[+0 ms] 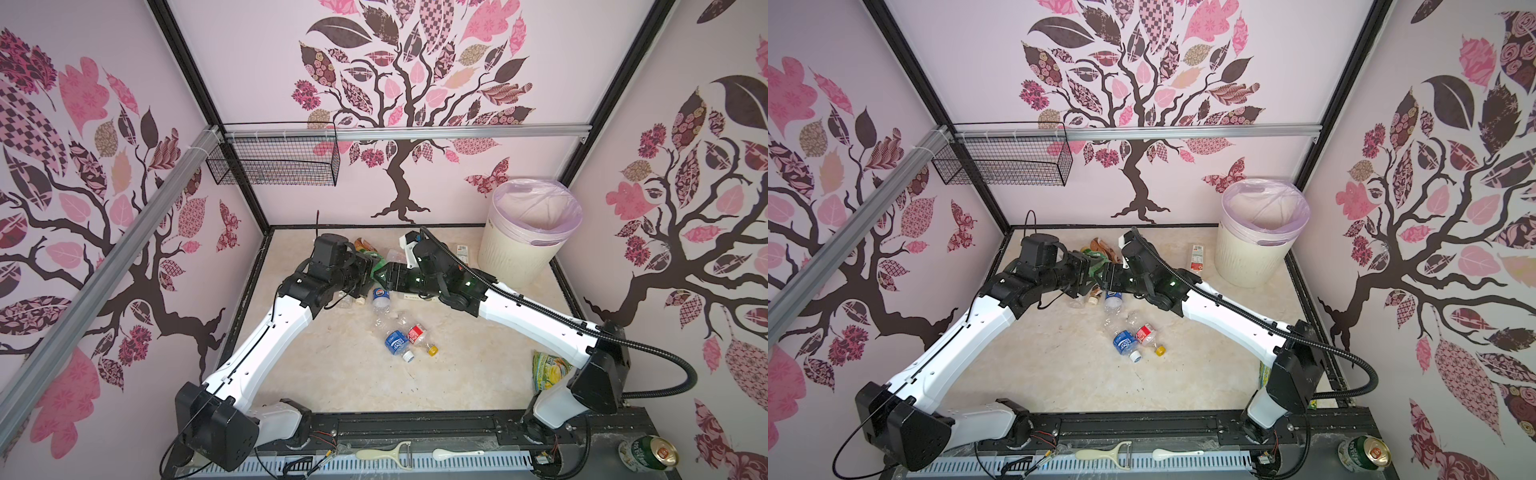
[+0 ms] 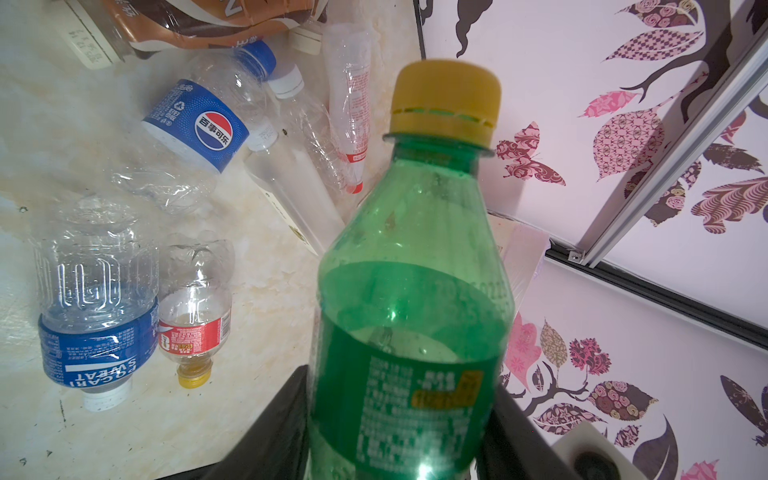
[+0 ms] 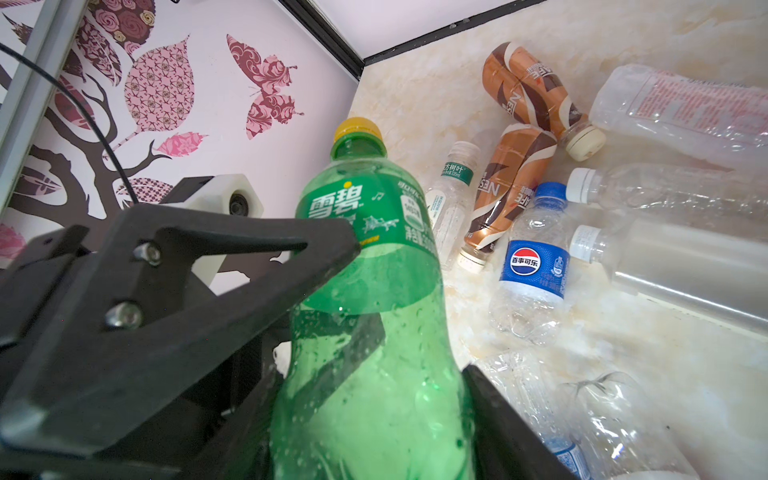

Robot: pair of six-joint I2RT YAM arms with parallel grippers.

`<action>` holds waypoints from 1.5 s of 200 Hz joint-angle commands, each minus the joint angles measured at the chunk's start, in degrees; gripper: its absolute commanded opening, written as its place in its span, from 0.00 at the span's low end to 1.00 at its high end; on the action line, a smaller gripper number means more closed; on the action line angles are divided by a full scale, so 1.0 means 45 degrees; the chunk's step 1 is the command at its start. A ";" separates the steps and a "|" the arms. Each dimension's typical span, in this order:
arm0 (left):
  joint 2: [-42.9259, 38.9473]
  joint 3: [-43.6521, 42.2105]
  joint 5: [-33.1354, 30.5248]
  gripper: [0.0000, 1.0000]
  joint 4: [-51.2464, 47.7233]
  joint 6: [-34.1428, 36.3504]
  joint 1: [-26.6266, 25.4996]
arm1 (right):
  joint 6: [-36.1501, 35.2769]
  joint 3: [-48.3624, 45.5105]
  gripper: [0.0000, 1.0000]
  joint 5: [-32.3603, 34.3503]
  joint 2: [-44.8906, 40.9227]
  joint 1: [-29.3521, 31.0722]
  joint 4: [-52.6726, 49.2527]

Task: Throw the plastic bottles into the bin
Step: 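Close right gripper on the green bottle while left gripper releases it, then carry the green bottle over the bin with right gripper and open it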

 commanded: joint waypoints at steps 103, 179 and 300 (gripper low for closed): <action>0.2460 0.5091 0.1085 0.98 0.0427 0.0728 0.0805 | -0.1276 0.2636 0.48 0.1451 -0.1422 -0.3714 -0.3697; 0.6182 1.1479 0.1745 0.98 0.0209 0.3165 -0.0857 | -0.4621 0.7092 0.48 0.5097 -0.1972 -0.6962 -0.4367; 0.6823 1.1619 0.2176 0.98 0.0533 0.3856 -0.1931 | -0.5221 0.5838 0.51 0.7324 -0.0163 -0.9705 -0.2203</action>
